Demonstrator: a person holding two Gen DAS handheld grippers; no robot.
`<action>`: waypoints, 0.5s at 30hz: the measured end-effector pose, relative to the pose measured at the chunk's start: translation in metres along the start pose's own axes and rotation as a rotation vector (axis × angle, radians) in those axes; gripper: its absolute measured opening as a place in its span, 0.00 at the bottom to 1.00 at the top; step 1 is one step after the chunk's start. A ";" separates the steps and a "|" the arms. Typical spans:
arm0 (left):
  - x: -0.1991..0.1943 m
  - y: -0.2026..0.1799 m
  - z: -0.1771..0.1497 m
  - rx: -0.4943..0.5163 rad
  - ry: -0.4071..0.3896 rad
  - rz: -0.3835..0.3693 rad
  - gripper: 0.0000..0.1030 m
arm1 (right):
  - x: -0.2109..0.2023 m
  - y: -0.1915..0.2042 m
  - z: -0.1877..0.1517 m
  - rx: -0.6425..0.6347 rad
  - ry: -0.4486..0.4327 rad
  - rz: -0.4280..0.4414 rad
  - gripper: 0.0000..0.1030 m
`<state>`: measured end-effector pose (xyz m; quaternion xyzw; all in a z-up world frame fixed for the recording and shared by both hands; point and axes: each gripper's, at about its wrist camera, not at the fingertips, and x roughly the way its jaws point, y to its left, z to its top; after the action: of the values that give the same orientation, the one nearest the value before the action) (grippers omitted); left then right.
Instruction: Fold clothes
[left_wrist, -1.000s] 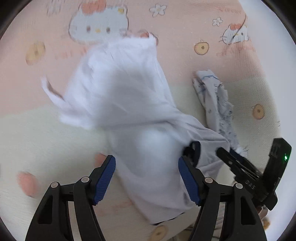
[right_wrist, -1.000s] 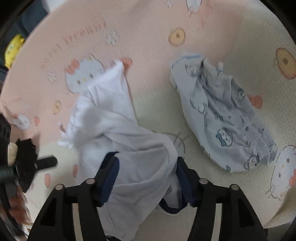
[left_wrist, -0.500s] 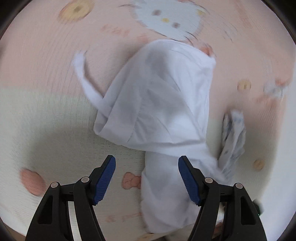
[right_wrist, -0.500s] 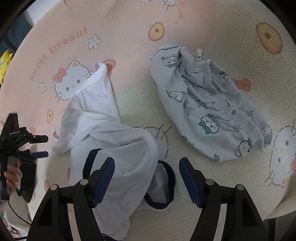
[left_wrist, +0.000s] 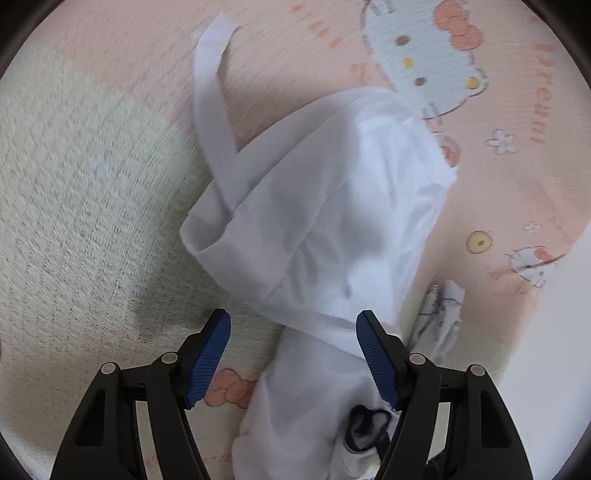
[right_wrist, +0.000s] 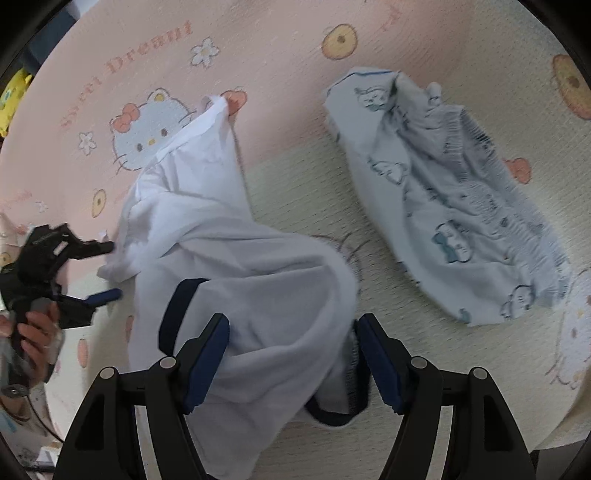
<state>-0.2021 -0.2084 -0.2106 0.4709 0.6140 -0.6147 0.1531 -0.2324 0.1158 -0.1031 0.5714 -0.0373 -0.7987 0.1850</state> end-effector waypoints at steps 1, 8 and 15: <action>0.000 -0.001 0.002 -0.002 -0.010 -0.006 0.67 | 0.000 0.002 0.000 -0.005 -0.004 0.002 0.69; 0.003 -0.019 0.019 0.054 -0.105 0.009 0.67 | 0.004 0.007 0.001 -0.027 0.020 -0.010 0.69; 0.010 -0.038 0.024 0.160 -0.147 0.077 0.66 | 0.013 0.009 0.004 -0.056 0.029 -0.047 0.69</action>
<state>-0.2460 -0.2188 -0.1995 0.4583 0.5316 -0.6883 0.1832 -0.2376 0.1020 -0.1103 0.5783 0.0012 -0.7952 0.1825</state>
